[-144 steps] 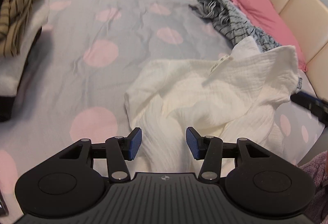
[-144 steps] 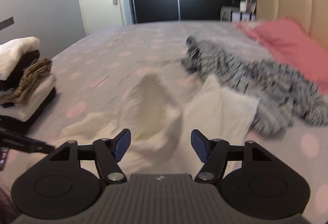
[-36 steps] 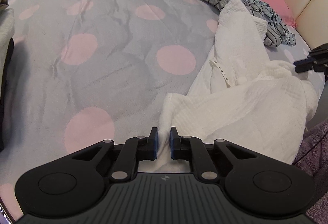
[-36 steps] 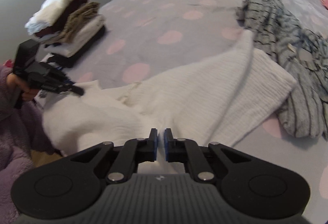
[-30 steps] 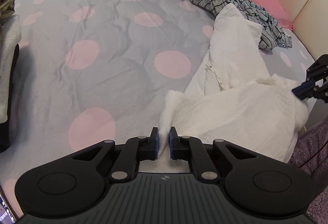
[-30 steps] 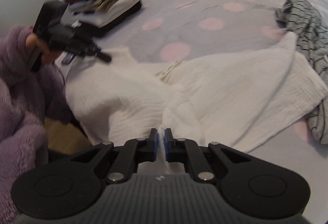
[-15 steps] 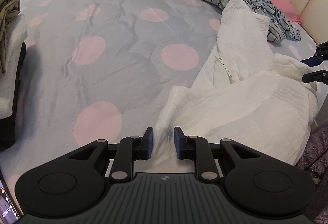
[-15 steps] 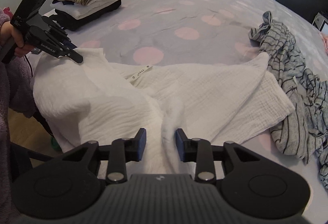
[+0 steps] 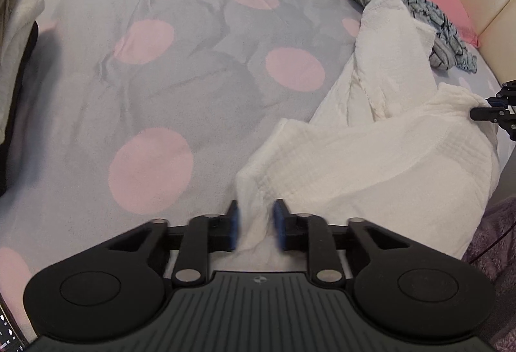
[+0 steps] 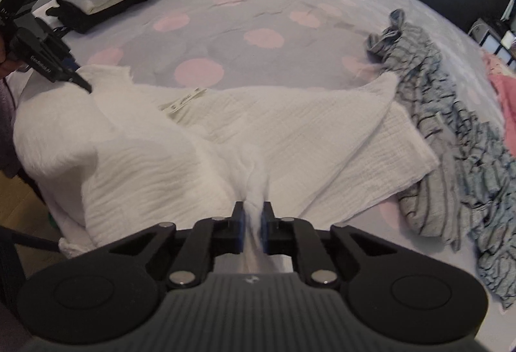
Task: Fold clothes
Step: 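Lift the shirt high with both tools to shake it out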
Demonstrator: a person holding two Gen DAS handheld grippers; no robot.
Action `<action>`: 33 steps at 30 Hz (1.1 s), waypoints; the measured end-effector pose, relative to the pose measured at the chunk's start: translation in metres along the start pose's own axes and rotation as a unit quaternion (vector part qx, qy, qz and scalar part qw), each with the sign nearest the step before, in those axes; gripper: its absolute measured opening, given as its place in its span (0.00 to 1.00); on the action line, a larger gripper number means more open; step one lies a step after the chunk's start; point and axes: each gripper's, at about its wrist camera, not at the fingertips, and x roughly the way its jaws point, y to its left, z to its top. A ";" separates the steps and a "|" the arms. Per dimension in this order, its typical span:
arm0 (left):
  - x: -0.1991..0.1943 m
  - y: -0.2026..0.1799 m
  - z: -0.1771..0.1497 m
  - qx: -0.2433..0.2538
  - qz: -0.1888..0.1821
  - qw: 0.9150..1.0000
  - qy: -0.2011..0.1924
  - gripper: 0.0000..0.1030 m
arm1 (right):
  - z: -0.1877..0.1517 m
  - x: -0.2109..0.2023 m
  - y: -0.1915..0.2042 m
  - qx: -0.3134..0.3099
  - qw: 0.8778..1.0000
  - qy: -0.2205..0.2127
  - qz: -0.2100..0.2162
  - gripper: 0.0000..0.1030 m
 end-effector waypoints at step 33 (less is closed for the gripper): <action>-0.454 -0.205 0.025 0.165 0.014 0.797 -0.581 0.01 | 0.136 -0.362 0.013 0.060 0.794 -0.439 -0.415 0.08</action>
